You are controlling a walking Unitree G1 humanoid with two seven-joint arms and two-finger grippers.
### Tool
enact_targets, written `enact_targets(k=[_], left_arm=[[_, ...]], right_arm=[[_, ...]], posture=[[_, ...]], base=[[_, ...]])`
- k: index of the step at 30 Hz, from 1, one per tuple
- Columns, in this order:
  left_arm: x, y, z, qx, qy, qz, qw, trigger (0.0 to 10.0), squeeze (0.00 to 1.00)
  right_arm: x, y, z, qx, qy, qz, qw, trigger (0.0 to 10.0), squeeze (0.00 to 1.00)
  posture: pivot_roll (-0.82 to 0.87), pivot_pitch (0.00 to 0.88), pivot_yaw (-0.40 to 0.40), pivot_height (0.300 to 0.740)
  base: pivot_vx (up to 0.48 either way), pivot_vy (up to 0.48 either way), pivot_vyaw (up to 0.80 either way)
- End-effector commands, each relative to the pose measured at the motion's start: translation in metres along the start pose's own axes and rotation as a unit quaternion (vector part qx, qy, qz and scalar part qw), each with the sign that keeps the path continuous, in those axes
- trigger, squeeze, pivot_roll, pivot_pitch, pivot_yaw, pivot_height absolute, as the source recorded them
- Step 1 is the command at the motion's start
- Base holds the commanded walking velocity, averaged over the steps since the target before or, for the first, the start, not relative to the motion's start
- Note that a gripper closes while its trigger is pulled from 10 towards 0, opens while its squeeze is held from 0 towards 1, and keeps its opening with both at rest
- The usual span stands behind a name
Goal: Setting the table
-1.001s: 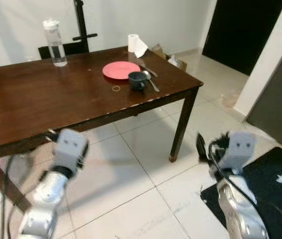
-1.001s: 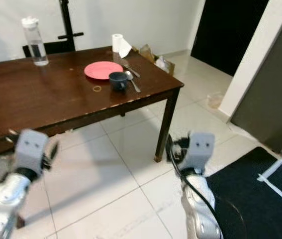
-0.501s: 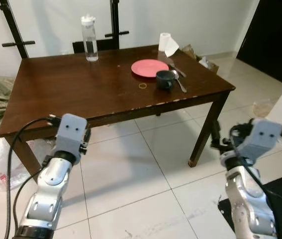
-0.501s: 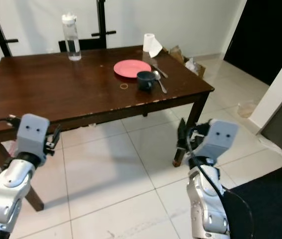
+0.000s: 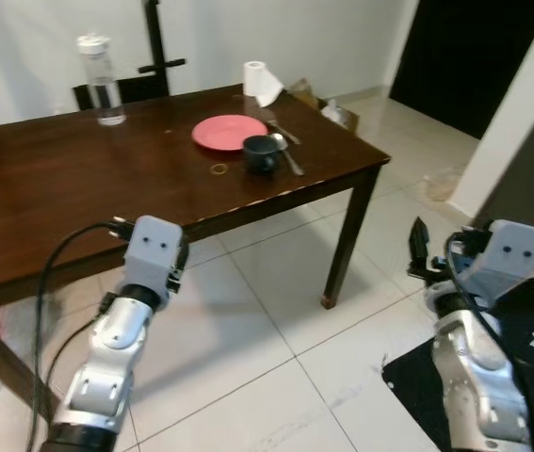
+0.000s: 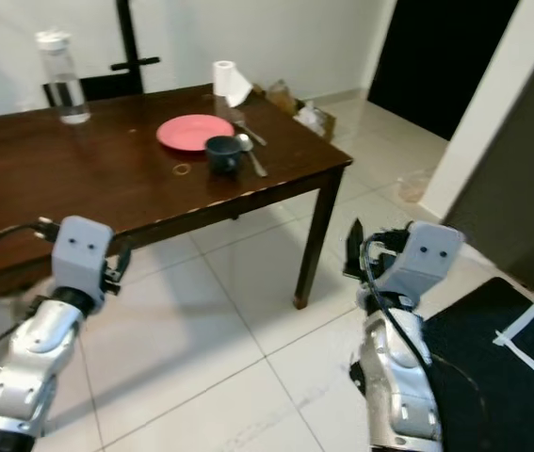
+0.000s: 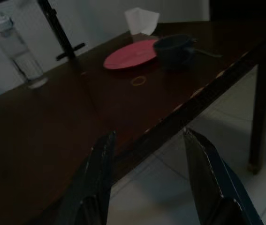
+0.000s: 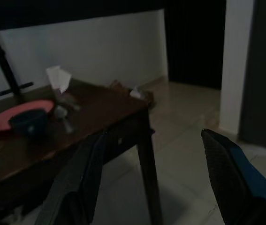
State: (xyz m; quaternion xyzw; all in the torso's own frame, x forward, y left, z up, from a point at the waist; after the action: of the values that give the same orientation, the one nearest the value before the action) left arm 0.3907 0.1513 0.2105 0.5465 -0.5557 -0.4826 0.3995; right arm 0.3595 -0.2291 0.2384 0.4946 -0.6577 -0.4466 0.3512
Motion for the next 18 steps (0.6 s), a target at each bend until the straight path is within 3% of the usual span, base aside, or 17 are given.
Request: enact_targets(k=[1,18], left_arm=[[-0.0082,-0.0041,0.0024,-0.006,0.009,-0.007,1.0,10.0,0.0],[-0.0029,-0.0042,0.0035,-0.003,-0.003,-0.009,1.0,10.0,0.0]], right_arm=[[-0.0108,-0.0004,0.0007,-0.002,0.015,-0.006,1.0,10.0,0.0],[-0.0143,-0.0057,0.0031,-0.008,0.023,0.002,1.0,10.0,0.0]], posture=[[0.06,0.048,0.053,0.74],[0.06,0.048,0.058,0.74]], base=[[0.472,0.0,0.0],[0.472,0.0,0.0]])
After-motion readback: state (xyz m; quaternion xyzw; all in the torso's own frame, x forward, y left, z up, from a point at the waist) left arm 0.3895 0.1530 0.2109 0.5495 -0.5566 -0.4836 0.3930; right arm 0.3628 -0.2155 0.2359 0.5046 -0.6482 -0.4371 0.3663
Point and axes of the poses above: a point about 5 cm out from each wrist's last joint towards the gripper, its own z axis pointing back from the gripper into the wrist, its own y axis along the axis of the wrist's last joint, x = y × z, the point moved 6 cm from there along -z, pointing out of the wrist towards the gripper, and after that the axes turned 13 degrees about z, right-handed, at the moved point
